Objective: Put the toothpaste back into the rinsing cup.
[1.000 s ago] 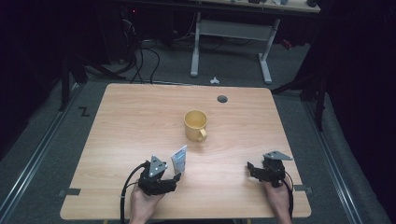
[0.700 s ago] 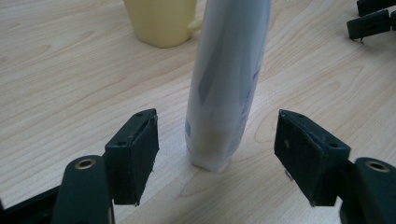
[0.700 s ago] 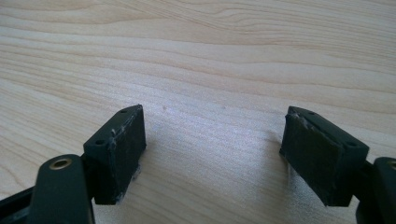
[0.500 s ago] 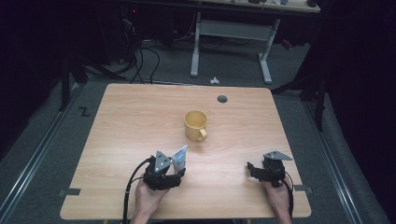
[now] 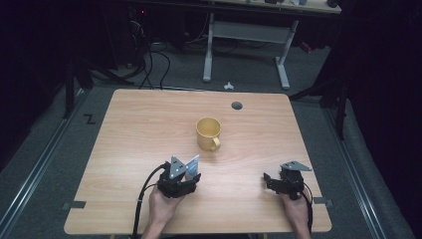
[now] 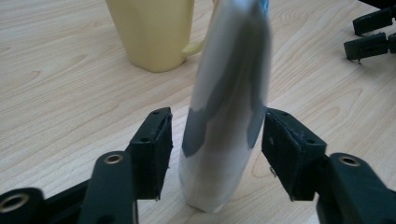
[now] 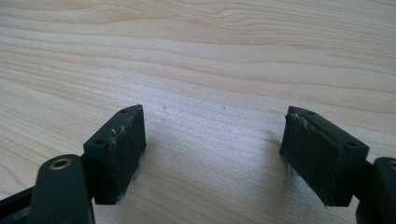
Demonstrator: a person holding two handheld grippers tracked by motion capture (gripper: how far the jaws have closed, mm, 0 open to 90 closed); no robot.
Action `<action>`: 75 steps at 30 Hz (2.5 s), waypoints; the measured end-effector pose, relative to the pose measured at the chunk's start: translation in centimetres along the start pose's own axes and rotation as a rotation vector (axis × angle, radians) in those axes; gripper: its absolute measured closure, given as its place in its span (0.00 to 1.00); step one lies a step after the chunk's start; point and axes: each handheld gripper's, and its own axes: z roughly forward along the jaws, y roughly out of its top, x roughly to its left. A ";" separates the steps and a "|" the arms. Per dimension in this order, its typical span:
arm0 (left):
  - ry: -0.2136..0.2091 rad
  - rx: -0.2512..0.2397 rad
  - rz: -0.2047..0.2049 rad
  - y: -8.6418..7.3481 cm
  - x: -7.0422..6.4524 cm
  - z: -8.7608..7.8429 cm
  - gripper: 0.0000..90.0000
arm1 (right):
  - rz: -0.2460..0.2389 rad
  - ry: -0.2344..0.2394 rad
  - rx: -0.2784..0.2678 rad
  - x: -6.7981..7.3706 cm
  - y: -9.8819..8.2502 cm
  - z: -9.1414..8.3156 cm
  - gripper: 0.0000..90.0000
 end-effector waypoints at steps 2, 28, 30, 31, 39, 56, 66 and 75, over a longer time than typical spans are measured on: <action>0.002 -0.006 0.000 0.1 0.0 0.0 0.53 | 0.000 0.000 0.000 0.0 0.0 0.0 0.24; -0.014 -0.025 0.024 0.0 0.2 0.0 0.72 | 0.000 -0.001 0.000 0.0 0.0 0.0 0.24; -0.026 -0.031 0.016 0.1 0.3 -0.1 0.73 | 0.000 0.000 0.000 0.0 0.0 0.0 0.24; -0.027 -0.032 0.015 0.1 0.4 -0.2 0.73 | 0.000 0.000 0.000 0.0 0.0 0.0 0.24; -0.053 -0.031 0.019 0.7 0.4 -0.5 0.73 | 0.000 0.000 0.000 0.0 0.0 0.0 0.24; -0.089 -0.052 0.007 2.1 1.1 -1.7 0.73 | 0.000 0.000 0.000 0.0 0.0 0.0 0.24; -0.102 -0.057 0.008 3.0 1.5 -2.1 0.73 | -0.001 0.000 0.000 0.0 0.0 0.0 0.24; -0.110 -0.066 0.005 3.9 1.9 -2.5 0.73 | -0.001 0.000 0.000 0.0 0.0 0.0 0.24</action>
